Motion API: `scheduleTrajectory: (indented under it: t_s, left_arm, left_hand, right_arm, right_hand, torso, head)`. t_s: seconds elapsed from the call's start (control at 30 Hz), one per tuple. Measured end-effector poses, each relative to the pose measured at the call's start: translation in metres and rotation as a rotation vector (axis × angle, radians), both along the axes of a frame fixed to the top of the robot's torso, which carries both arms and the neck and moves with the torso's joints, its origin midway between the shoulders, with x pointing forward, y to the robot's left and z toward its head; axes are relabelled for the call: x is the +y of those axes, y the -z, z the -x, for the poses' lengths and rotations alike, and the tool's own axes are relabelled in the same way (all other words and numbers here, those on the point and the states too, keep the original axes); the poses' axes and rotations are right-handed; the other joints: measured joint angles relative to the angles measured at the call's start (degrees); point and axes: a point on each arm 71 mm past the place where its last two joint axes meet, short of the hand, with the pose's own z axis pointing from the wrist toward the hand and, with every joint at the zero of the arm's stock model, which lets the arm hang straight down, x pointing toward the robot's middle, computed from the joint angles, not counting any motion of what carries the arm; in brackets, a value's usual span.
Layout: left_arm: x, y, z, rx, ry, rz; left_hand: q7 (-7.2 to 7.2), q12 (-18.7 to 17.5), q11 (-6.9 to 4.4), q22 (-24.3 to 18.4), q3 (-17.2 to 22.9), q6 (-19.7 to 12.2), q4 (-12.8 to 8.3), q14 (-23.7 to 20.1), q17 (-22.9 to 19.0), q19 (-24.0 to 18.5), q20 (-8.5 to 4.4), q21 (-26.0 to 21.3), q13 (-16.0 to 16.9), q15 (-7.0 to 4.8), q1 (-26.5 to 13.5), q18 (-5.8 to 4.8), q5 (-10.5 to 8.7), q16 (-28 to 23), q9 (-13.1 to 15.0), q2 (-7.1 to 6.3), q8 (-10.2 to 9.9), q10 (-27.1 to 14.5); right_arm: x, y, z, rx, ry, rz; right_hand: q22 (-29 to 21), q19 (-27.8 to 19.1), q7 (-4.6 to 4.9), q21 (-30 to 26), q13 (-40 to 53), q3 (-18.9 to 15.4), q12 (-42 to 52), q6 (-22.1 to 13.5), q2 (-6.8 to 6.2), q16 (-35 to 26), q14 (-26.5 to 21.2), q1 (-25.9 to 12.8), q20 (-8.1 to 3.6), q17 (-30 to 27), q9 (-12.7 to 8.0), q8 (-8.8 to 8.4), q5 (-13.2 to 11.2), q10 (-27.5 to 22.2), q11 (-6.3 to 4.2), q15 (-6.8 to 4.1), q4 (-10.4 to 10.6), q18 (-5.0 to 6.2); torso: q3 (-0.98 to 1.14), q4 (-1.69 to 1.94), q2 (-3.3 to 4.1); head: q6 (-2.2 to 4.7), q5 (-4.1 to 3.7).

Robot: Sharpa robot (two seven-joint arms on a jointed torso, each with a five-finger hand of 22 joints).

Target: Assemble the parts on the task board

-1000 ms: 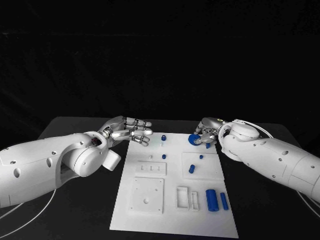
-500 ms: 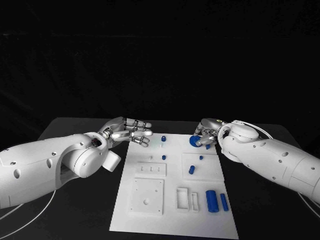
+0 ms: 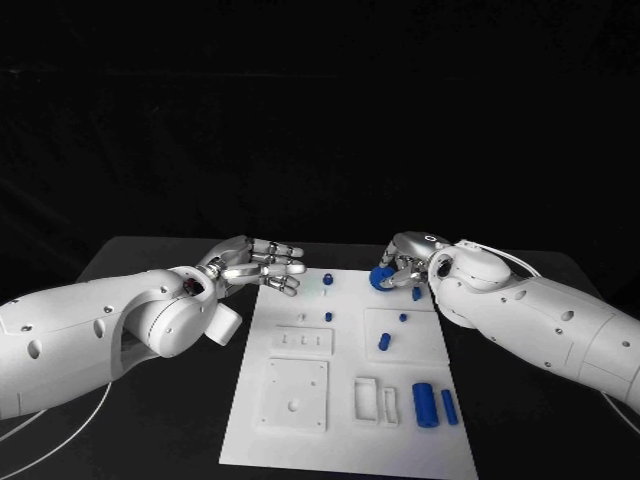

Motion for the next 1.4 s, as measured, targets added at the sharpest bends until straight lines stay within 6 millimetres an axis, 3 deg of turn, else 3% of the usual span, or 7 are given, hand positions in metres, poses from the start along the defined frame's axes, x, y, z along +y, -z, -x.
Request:
scheduleTrajectory:
  t_s: [0.4,0.9,1.13,1.4]
  left_arm:
    - [0.0,0.0,0.001,0.001,0.002,0.001]
    - [-0.003,0.0,0.002,0.002,0.008,0.002]
    - [-0.006,0.0,0.002,0.002,0.013,0.003]
    - [-0.008,0.0,0.001,0.002,0.017,0.003]
  left_hand:
    - [0.0,0.0,-0.05,-0.02,0.0,0.0,0.0,0.0,-0.01,0.0,0.0,0.0,0.0,0.0,0.0,-0.04,0.0,0.0,0.0,0.0,0.0,-0.05]
    - [0.0,0.0,-0.2,-0.12,0.0,0.0,0.0,0.0,-0.02,0.0,0.0,0.0,0.0,0.0,0.0,-0.27,0.0,0.0,0.0,0.0,0.0,-0.2]
    - [0.0,0.0,-0.2,-0.12,0.0,0.0,0.0,0.0,-0.02,0.0,0.0,0.0,0.0,0.0,0.0,-0.28,0.0,0.0,0.0,0.0,0.0,-0.2]
    - [0.0,0.0,-0.21,-0.11,0.0,0.0,0.0,0.0,-0.03,0.0,0.0,0.0,0.0,0.0,0.0,-0.28,0.0,0.0,0.0,0.0,0.0,-0.2]
  right_arm:
    - [0.039,-0.019,0.017,-0.091,-0.083,-0.004]
    - [0.092,-0.009,0.026,-0.112,-0.16,0.003]
    - [0.105,-0.001,0.028,-0.114,-0.173,0.001]
    - [0.116,0.006,0.029,-0.109,-0.185,0.003]
  right_hand:
    - [-0.01,0.22,0.01,-0.23,-0.01,0.49,0.0,0.02,-0.62,0.0,0.0,0.59,-0.22,0.0,-0.02,-0.02,-1.11,0.01,0.01,0.0,1.89,0.0]
    - [-0.01,0.42,-0.07,-0.49,-0.16,1.05,0.0,0.14,-0.63,0.0,0.21,0.58,-0.42,-0.03,-0.06,-0.15,0.06,0.11,0.11,-0.2,2.42,0.0]
    - [-0.02,0.42,-0.07,-0.68,-0.16,1.29,0.0,0.13,-0.63,0.0,0.2,0.58,-0.42,-0.08,-0.05,0.0,0.9,0.12,0.11,-0.2,2.17,0.0]
    - [-0.03,0.63,-0.07,-0.92,-0.24,1.53,0.0,0.11,-0.64,0.0,0.2,0.58,-0.62,-0.12,-0.04,-0.01,1.11,0.21,0.2,-0.2,1.94,0.0]
  torso:
    - [-0.01,-0.03,0.01]
    - [0.07,0.2,0.12]
    - [0.05,0.18,0.13]
    - [0.04,0.14,0.11]
  head:
    - [0.36,0.39]
    - [0.35,0.91]
    - [0.09,1.46]
    - [-0.16,1.5]
